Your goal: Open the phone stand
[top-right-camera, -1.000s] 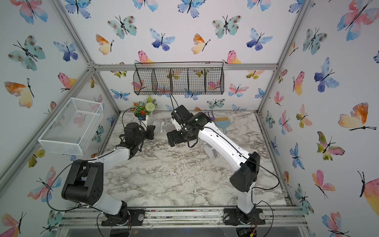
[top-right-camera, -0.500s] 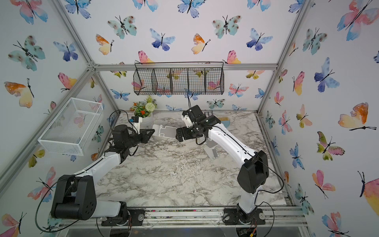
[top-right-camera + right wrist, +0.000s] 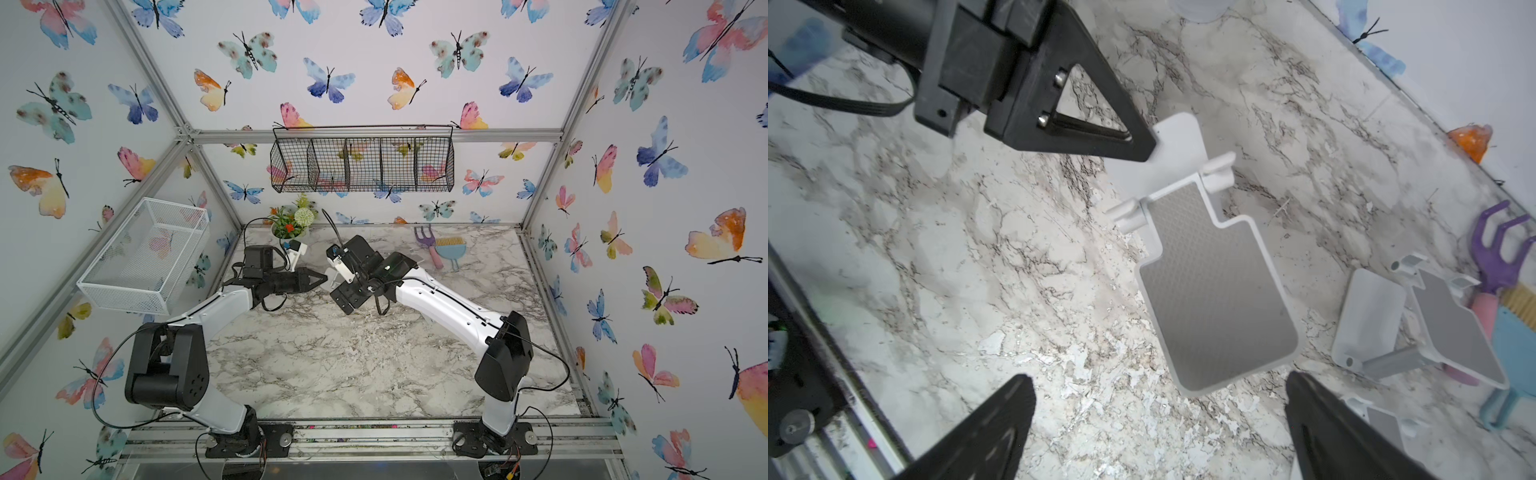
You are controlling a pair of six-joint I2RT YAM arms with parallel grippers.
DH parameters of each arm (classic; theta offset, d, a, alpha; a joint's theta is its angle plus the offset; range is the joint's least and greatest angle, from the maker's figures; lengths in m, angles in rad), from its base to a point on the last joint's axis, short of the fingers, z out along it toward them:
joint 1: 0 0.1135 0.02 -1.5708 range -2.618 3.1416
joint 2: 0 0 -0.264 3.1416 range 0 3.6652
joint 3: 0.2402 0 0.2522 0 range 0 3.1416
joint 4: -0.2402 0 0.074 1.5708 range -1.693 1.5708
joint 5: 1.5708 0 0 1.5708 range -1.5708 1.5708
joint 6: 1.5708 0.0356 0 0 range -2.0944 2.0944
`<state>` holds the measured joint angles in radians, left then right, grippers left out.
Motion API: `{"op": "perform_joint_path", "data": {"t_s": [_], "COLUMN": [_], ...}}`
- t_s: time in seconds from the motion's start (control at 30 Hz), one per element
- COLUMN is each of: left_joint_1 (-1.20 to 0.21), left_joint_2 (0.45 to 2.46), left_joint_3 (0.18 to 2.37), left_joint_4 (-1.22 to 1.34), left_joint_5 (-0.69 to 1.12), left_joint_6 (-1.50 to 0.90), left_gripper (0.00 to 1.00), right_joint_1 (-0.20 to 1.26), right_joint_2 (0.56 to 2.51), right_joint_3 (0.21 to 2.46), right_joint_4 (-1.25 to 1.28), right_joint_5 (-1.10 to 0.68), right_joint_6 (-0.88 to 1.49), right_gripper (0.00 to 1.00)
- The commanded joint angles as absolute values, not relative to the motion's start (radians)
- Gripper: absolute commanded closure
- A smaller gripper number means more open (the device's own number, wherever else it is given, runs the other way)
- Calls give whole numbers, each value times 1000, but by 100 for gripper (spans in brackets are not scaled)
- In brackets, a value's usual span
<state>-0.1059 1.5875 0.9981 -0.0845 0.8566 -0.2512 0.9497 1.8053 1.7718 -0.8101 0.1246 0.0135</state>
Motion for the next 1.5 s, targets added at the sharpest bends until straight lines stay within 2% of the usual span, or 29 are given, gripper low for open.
{"op": "perform_joint_path", "data": {"t_s": [0.0, 0.2, 0.5, 0.63, 0.8, 0.97, 1.1, 1.13, 1.17, 1.23, 1.3, 1.47], "left_joint_1": [-108, -109, -141, -143, -143, -143, -143, -143, -143, -143, -143, -143], "left_joint_2": [1600, 1610, 1579, 1555, 1538, 1535, 1537, 1538, 1540, 1543, 1542, 1532], "left_joint_3": [1032, 1054, 1054, 1048, 1047, 1054, 1065, 1068, 1071, 1078, 1080, 1089], "left_joint_4": [-164, -236, -271, -274, -271, -259, -257, -258, -258, -258, -248, -233], "left_joint_5": [969, 998, 1005, 987, 965, 957, 945, 938, 928, 903, 863, 698], "left_joint_6": [-205, -143, -93, -75, -67, -74, -80, -82, -85, -93, -112, -164], "left_gripper": [100, 100, 100, 100, 100, 100, 100, 95, 86, 58, 1, 2], "right_joint_1": [957, 957, 957, 957, 957, 956, 954, 952, 945, 929, 911, 873], "right_joint_2": [1838, 1870, 1920, 1924, 1908, 1906, 1914, 1917, 1923, 1934, 1943, 1967], "right_joint_3": [1790, 1780, 1819, 1832, 1824, 1828, 1849, 1856, 1867, 1891, 1916, 1942], "right_joint_4": [-847, -844, -849, -860, -865, -870, -876, -880, -887, -902, -918, -943], "right_joint_5": [267, 304, 208, 165, 179, 186, 204, 209, 212, 216, 227, 232], "right_joint_6": [-35, -43, -32, -15, -8, 0, 10, 15, 24, 42, 57, 80], "right_gripper": [2, 1, 2, 15, 45, 56, 58, 58, 58, 59, 60, 59]}}
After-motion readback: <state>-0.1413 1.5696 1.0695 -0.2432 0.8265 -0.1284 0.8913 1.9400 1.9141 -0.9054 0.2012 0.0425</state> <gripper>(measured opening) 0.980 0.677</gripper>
